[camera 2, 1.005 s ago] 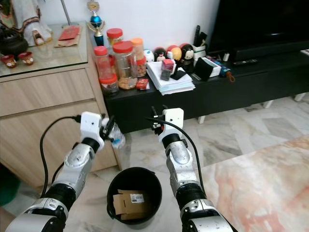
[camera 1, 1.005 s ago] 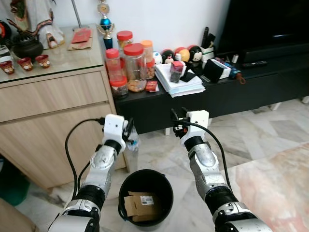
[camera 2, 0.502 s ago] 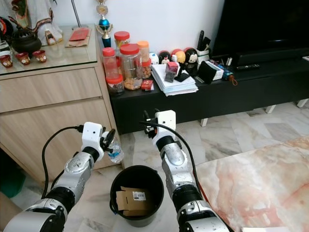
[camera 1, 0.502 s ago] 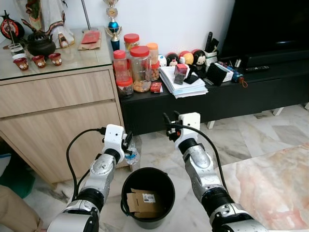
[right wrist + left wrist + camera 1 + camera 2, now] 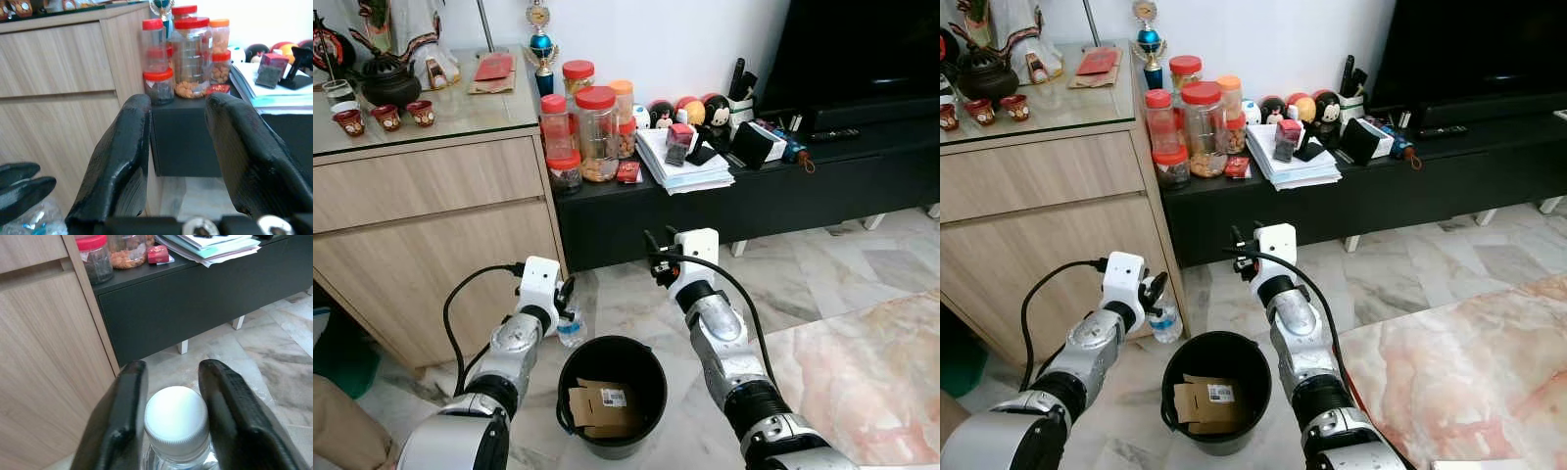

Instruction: Picking trash to rubbish bin

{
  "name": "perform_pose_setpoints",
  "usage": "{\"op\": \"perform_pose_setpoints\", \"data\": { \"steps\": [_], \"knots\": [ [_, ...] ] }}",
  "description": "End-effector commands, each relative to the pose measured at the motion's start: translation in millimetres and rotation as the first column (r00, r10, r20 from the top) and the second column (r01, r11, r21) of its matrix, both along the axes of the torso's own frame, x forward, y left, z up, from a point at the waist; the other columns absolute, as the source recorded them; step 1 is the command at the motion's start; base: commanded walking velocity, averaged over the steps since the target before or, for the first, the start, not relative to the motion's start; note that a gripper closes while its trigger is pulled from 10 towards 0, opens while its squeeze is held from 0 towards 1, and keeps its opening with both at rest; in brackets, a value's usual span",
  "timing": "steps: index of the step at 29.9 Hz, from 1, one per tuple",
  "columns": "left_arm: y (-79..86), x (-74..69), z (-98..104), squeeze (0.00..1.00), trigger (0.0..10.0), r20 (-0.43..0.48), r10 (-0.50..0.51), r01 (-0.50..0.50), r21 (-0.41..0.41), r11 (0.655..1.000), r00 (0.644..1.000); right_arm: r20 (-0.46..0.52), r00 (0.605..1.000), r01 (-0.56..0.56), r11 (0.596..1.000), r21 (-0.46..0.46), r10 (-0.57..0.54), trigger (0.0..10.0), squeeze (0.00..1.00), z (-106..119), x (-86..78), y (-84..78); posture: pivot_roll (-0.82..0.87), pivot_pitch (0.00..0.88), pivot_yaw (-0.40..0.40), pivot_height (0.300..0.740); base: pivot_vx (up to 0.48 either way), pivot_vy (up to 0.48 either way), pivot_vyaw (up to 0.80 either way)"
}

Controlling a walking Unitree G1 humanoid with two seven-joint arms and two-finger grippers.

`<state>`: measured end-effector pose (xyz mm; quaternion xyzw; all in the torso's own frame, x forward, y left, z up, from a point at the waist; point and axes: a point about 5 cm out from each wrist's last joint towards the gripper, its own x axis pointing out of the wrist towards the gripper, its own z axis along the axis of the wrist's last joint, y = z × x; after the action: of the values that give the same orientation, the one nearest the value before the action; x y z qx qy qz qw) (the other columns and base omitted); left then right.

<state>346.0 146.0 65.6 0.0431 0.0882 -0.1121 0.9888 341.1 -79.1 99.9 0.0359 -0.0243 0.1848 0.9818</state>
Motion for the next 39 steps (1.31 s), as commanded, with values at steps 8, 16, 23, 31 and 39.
{"op": "perform_pose_setpoints", "data": {
  "steps": [8,16,23,31,39],
  "knots": [
    [-3.1,6.2,11,1.00,10.0,0.052,-0.030,0.029,0.033,0.999,0.998,0.004,1.000,-0.012,1.000,-0.007,0.012,10.0,0.00,1,-1.1,2.9,0.16,0.000,-0.001,0.740,0.000,0.000,0.00],
    [-5.1,5.8,12,0.00,10.0,0.064,-0.044,0.041,0.052,0.998,0.997,0.004,1.000,-0.004,1.000,-0.005,0.004,10.0,0.00,0,-2.5,1.9,0.16,0.000,-0.001,0.740,0.000,0.000,0.00],
    [0.9,0.7,12,0.00,10.0,0.133,0.034,-0.035,0.002,0.999,0.990,0.011,1.000,-0.003,1.000,0.006,0.003,10.0,0.00,-1,-5.0,3.3,0.16,0.000,0.005,0.740,0.000,0.000,0.00],
    [15.4,1.4,52,0.00,10.0,0.404,0.168,-0.170,-0.031,0.985,0.899,0.145,0.989,0.026,0.999,0.039,-0.032,10.0,0.00,26,0.2,3.9,0.18,0.000,-0.001,0.740,0.000,0.000,0.00],
    [15.4,-3.5,60,0.00,10.0,0.460,0.200,-0.206,-0.039,0.978,0.865,0.131,0.989,0.066,0.997,0.035,-0.070,10.0,0.00,26,5.0,-2.8,0.19,0.000,-0.005,0.740,0.000,0.000,0.00]
  ]
}}
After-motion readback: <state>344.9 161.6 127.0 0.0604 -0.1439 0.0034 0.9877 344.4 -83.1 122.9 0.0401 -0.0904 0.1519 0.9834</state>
